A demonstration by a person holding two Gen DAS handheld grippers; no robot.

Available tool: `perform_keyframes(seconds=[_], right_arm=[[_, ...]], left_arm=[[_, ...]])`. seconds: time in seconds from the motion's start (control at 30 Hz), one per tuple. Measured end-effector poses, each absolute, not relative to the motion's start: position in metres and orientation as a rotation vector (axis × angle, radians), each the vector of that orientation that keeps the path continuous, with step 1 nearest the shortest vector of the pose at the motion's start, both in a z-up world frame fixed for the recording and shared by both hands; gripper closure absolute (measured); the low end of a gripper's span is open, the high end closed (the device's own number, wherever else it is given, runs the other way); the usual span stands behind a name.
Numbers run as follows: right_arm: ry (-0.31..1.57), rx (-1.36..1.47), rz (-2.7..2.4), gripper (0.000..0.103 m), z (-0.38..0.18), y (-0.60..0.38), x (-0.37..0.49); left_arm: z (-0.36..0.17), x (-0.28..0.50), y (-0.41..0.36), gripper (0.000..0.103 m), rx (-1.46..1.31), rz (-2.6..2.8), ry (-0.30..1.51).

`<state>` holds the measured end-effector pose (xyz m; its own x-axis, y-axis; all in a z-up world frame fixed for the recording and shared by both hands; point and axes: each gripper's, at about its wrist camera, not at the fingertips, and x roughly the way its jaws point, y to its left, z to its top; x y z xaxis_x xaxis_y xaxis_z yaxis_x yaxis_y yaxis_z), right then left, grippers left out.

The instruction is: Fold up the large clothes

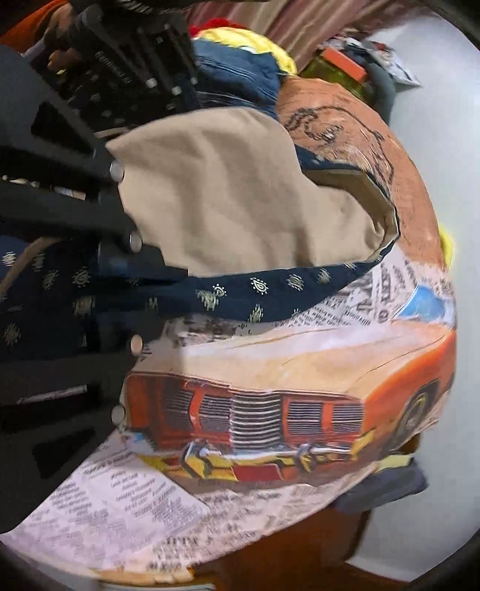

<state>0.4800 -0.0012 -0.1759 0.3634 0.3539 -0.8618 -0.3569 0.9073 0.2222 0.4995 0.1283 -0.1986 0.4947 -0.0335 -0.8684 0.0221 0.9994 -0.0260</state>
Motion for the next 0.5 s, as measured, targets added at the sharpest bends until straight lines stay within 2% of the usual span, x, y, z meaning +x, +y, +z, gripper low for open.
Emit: perform_keyframes(seconds=[0.27, 0.5], right_arm=[[0.998, 0.047, 0.526, 0.096, -0.119, -0.029, 0.441], [0.920, 0.003, 0.600, 0.096, -0.078, -0.039, 0.386]], left_arm=[[-0.127, 0.458, 0.134, 0.100, -0.085, -0.106, 0.921], [-0.080, 0.389, 0.127, 0.100, -0.064, -0.196, 0.842]])
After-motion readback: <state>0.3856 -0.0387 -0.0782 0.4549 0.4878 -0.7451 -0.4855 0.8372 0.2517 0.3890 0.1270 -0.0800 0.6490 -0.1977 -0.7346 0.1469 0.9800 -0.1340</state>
